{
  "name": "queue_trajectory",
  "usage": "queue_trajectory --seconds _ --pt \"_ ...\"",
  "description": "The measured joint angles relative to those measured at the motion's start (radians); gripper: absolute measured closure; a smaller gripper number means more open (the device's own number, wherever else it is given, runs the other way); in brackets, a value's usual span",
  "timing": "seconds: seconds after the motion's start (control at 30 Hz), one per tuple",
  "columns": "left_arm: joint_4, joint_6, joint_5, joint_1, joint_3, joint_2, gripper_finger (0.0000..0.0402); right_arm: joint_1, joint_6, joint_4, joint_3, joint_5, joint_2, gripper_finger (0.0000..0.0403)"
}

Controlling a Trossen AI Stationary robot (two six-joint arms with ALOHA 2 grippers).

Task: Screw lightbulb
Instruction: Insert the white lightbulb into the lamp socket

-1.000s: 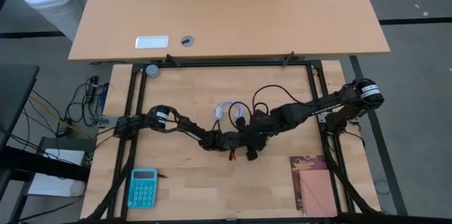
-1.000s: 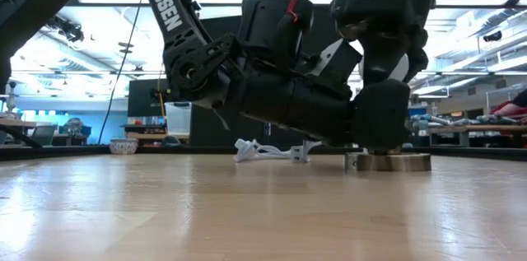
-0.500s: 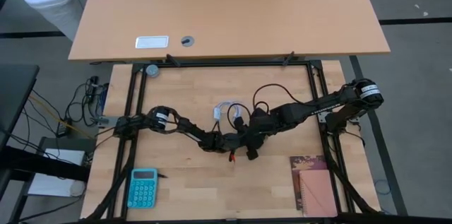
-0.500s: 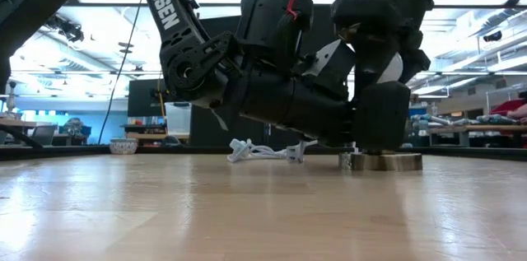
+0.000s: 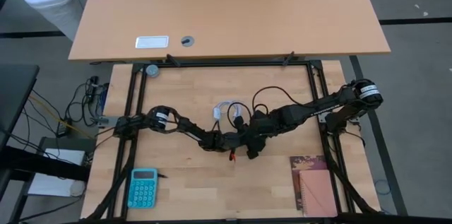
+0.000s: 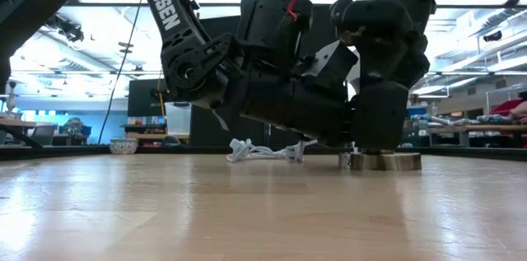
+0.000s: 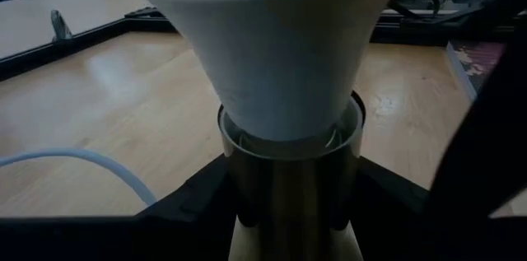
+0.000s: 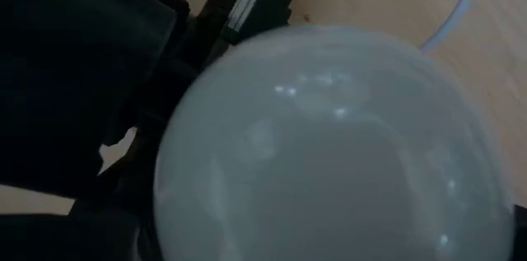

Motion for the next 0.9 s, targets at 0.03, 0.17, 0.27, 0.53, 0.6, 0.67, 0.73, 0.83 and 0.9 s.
queue_trajectory --seconds 0.03,0.17,0.27,0.53,0.6,0.67,0.73,0.83,0.9 --pt "0.000 0.003 0.003 0.000 0.001 0.000 0.0204 0.000 -0.008 -0.001 0.000 0.000 -0.005 0.0066" --pt "0.003 0.008 0.013 0.000 0.003 0.000 0.0204 0.004 -0.049 -0.016 0.000 0.002 -0.028 0.0066" --pt "-0.002 0.008 0.013 0.000 0.003 0.000 0.0204 0.008 -0.084 -0.034 0.000 0.015 -0.039 0.0066" --pt "-0.044 0.005 0.012 0.007 0.005 -0.002 0.0204 0.008 -0.165 -0.048 0.001 0.019 -0.044 0.0066" --pt "-0.045 0.005 0.008 0.008 0.005 -0.002 0.0204 0.008 -0.180 -0.048 0.002 0.014 -0.044 0.0066" --pt "-0.045 0.005 0.007 0.008 0.005 -0.002 0.0204 0.008 -0.195 -0.053 0.002 0.011 -0.045 0.0066" --pt "-0.047 0.005 0.007 0.009 0.005 -0.002 0.0204 0.008 -0.227 -0.060 0.002 0.011 -0.045 0.0066" --pt "-0.049 0.005 0.008 0.010 0.005 -0.002 0.0204 0.007 -0.283 -0.056 0.002 0.010 -0.046 0.0066" --pt "-0.051 0.005 0.008 0.010 0.005 -0.002 0.0204 0.007 -0.321 -0.050 0.003 0.009 -0.046 0.0066"
